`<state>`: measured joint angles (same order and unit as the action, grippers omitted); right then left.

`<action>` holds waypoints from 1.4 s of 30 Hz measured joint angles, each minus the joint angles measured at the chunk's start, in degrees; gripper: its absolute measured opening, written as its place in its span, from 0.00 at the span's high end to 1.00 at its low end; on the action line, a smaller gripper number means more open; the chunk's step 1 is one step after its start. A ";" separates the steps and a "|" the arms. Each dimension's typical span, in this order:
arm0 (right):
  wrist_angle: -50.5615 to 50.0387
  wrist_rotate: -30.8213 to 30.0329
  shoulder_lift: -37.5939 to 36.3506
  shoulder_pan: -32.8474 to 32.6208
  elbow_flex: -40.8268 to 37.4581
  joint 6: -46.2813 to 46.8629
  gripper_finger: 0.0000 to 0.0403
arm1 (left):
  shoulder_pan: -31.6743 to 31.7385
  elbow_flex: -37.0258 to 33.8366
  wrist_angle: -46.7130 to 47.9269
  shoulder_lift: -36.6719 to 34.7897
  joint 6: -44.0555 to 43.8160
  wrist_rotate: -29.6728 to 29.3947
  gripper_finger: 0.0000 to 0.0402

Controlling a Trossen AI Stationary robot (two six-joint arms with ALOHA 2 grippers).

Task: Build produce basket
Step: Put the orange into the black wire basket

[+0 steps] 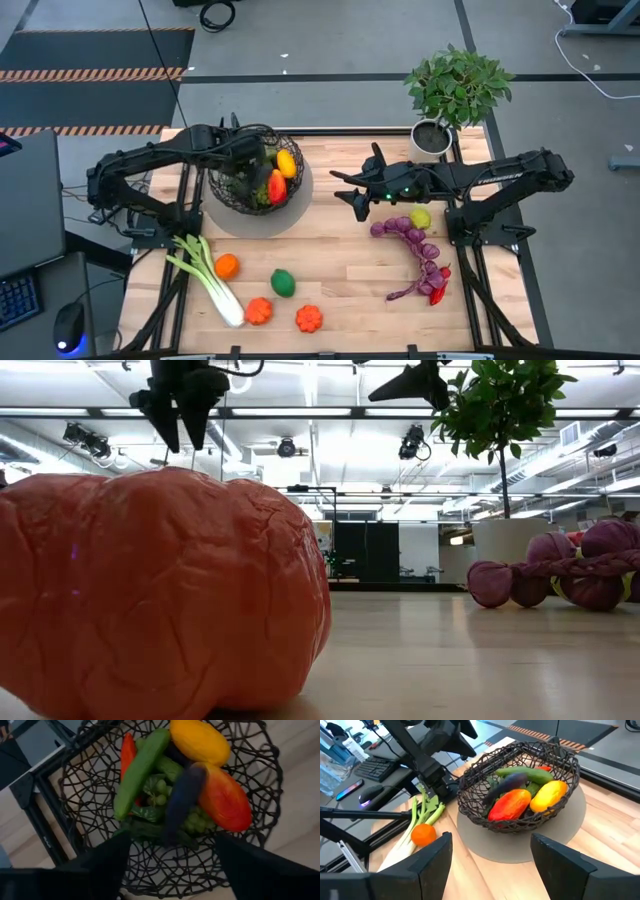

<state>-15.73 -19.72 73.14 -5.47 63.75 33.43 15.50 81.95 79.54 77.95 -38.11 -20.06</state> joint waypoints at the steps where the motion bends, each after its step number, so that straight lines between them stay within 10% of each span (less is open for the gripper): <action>1: 0.12 0.04 -0.02 0.04 0.00 -0.02 0.33 | 0.23 0.00 -0.05 0.29 0.04 -0.02 0.21; 22: -11.95 15.21 -0.04 0.08 0.00 4.16 0.33 | -20.15 -0.04 -10.11 0.45 -16.29 11.51 0.16; 30: -15.67 15.74 -0.06 0.08 -0.26 6.01 0.33 | -27.49 -0.21 0.39 5.08 -26.16 13.54 0.16; 42: -15.60 17.90 -0.06 -0.54 -2.89 9.05 0.33 | -37.24 -18.01 -9.62 6.34 -30.81 27.83 0.23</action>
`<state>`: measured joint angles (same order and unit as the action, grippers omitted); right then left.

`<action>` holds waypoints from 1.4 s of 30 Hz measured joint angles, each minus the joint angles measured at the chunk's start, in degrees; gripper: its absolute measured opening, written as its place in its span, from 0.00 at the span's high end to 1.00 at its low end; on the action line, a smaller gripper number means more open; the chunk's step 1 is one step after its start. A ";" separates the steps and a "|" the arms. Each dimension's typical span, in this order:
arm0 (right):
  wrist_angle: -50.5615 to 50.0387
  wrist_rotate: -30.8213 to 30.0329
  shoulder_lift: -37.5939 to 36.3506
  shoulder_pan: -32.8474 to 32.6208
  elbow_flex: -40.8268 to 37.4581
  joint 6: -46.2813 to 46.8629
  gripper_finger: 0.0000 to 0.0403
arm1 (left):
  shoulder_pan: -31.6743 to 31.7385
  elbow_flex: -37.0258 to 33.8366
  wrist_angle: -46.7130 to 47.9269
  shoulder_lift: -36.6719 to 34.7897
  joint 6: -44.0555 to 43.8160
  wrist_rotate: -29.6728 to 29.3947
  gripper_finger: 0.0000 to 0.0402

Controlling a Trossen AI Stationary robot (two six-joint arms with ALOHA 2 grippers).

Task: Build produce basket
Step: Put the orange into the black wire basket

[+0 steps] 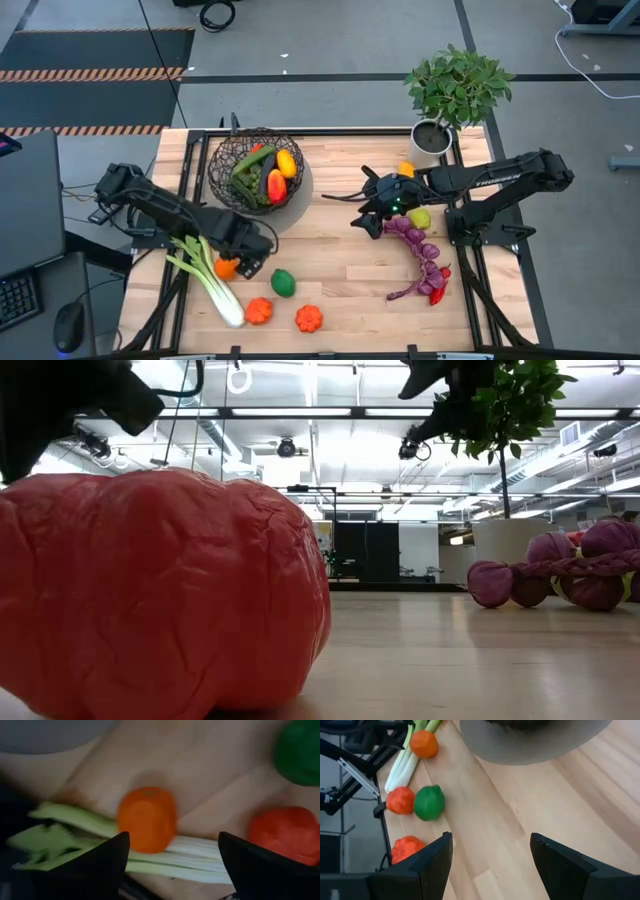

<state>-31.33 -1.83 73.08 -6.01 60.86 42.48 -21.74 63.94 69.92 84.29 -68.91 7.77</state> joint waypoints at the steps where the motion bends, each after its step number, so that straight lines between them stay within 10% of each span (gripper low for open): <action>1: -0.12 0.00 0.00 -0.23 -0.12 0.20 0.33 | -0.93 -0.10 -1.39 -0.16 -0.51 -0.02 0.24; 26: 0.01 0.00 0.00 -1.15 -0.34 1.82 0.33 | -9.05 -10.28 -8.04 -0.28 -6.52 -1.98 0.28; 42: 1.41 0.39 0.02 -1.15 -0.39 4.53 0.33 | -8.92 -13.85 -11.62 -0.24 -3.85 -0.83 0.11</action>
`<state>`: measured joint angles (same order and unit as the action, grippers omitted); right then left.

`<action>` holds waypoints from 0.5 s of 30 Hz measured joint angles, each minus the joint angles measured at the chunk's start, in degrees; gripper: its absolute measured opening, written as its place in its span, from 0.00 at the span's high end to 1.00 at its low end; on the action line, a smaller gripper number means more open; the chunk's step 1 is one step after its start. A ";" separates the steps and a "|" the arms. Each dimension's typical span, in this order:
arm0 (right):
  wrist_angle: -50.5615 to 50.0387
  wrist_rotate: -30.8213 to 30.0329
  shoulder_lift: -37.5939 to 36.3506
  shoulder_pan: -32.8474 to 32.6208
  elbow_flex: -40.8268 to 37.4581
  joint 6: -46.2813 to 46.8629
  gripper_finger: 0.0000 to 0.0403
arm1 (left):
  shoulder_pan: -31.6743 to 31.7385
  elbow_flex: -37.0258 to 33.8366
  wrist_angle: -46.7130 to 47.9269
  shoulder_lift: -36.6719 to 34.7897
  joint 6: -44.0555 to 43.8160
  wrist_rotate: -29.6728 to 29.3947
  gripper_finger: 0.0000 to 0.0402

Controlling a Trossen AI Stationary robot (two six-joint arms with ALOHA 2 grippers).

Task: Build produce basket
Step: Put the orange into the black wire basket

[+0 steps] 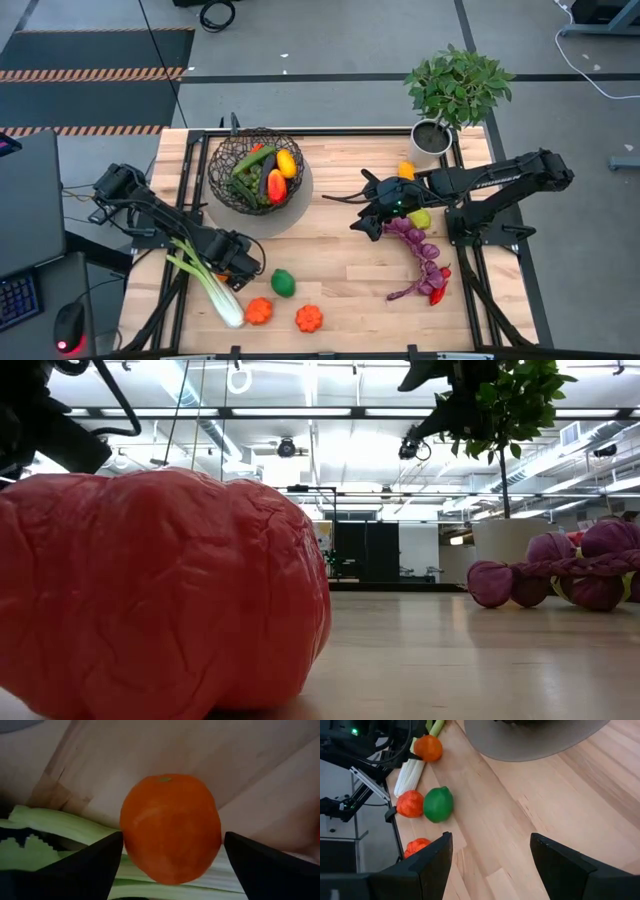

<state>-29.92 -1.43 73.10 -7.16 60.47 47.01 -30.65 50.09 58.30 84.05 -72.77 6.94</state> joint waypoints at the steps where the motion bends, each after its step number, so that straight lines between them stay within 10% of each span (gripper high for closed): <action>1: 0.01 0.00 0.00 0.00 0.00 0.01 0.33 | 0.12 0.00 0.08 0.00 0.33 -0.29 0.12; 15: 0.29 0.02 0.00 0.00 0.00 0.01 0.33 | 1.03 0.46 0.14 2.72 4.28 -2.69 0.25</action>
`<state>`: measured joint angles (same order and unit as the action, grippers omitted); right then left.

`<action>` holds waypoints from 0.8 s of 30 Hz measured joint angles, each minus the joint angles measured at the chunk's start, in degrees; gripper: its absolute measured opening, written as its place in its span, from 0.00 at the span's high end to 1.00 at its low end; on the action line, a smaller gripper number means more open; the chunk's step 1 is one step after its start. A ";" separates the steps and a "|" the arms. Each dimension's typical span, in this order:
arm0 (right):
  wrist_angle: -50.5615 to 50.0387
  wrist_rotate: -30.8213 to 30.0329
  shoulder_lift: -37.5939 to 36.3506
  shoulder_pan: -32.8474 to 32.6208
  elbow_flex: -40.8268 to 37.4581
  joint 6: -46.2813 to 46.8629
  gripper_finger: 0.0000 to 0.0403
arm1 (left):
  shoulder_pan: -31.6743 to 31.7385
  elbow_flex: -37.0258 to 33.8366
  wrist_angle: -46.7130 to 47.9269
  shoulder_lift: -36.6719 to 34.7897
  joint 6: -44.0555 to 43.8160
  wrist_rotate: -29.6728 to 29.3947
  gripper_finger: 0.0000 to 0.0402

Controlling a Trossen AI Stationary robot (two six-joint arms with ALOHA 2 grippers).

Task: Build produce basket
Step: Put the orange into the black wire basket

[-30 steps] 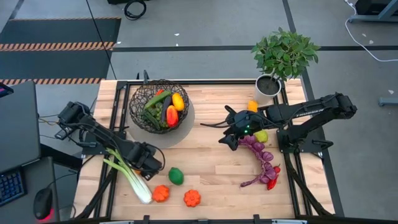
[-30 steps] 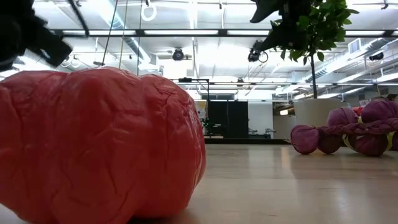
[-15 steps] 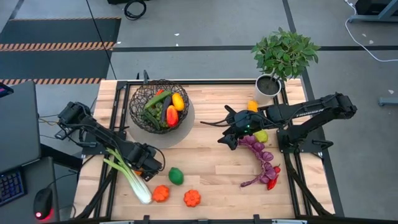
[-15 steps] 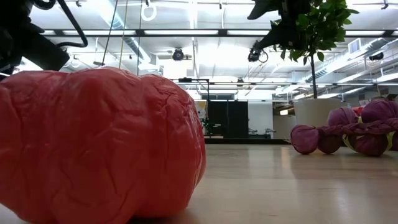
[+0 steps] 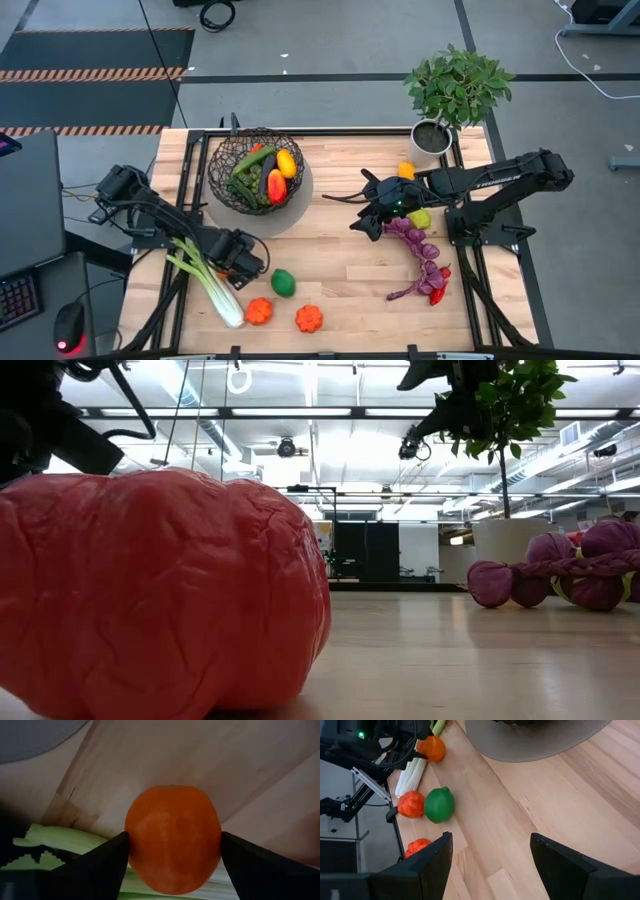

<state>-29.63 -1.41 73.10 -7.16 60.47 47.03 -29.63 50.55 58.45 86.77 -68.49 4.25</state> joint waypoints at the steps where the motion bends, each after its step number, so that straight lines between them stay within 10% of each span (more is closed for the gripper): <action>1: 0.00 0.00 0.00 0.00 0.00 0.00 0.33 | 0.06 0.01 -0.01 0.02 0.13 -0.05 0.25; 14: -0.07 0.00 0.00 0.22 0.00 -0.50 0.33 | 5.68 -0.03 0.36 -6.24 1.77 -0.28 0.33; 24: -0.15 0.02 0.00 0.23 0.00 -0.60 0.33 | 13.30 16.79 16.02 -12.34 8.08 -12.09 0.33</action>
<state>-29.78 -1.39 73.10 -6.93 60.47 46.42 -16.32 67.34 74.47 74.44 -60.41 -7.84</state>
